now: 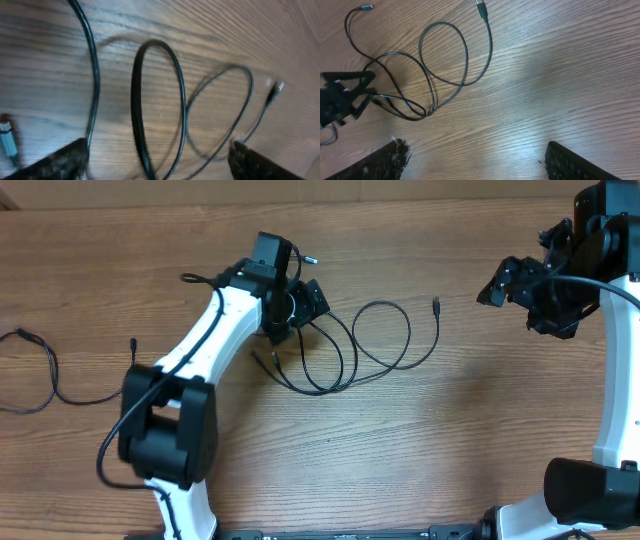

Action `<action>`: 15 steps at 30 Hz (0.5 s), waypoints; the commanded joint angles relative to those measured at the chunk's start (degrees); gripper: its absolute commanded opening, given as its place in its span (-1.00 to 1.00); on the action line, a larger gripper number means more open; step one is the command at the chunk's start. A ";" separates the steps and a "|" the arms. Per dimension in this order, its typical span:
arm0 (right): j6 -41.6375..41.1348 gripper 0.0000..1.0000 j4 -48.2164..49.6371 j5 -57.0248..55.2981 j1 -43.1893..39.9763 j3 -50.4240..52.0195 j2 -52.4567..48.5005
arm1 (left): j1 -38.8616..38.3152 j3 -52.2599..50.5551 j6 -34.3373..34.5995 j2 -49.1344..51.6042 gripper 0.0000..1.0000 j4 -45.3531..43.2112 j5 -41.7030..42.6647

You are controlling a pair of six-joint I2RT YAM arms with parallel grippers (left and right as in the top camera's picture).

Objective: Untangle cables
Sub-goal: 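Release the separated cable at the left and return the left gripper, then grasp another cable with the left gripper and pull it to the upper left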

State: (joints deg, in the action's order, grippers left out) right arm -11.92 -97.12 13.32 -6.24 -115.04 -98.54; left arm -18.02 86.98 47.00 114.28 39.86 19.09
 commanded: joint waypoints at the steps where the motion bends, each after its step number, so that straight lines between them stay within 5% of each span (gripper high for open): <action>1: 0.50 0.72 0.09 0.46 0.07 -0.48 0.59 | -1.18 0.39 4.24 3.43 0.21 -3.30 3.93; 2: 0.52 0.72 0.09 0.46 0.07 -0.48 0.59 | -1.20 0.39 4.22 3.61 -0.18 -3.78 4.07; 4: 1.14 0.72 0.07 0.48 0.07 -0.48 0.59 | -1.18 0.39 4.22 3.76 -0.65 -4.39 4.04; 6: 1.60 0.71 0.07 0.44 0.07 -0.48 0.59 | -1.05 0.72 3.89 3.67 -0.91 -4.66 4.59; 15: 1.84 0.71 0.07 0.28 0.07 -0.48 0.59 | 1.97 11.19 -7.26 2.19 -0.92 1.95 7.32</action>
State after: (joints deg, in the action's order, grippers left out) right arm -10.70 -97.14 13.32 -6.24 -115.04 -98.54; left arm -17.85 91.92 46.28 118.02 39.97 25.12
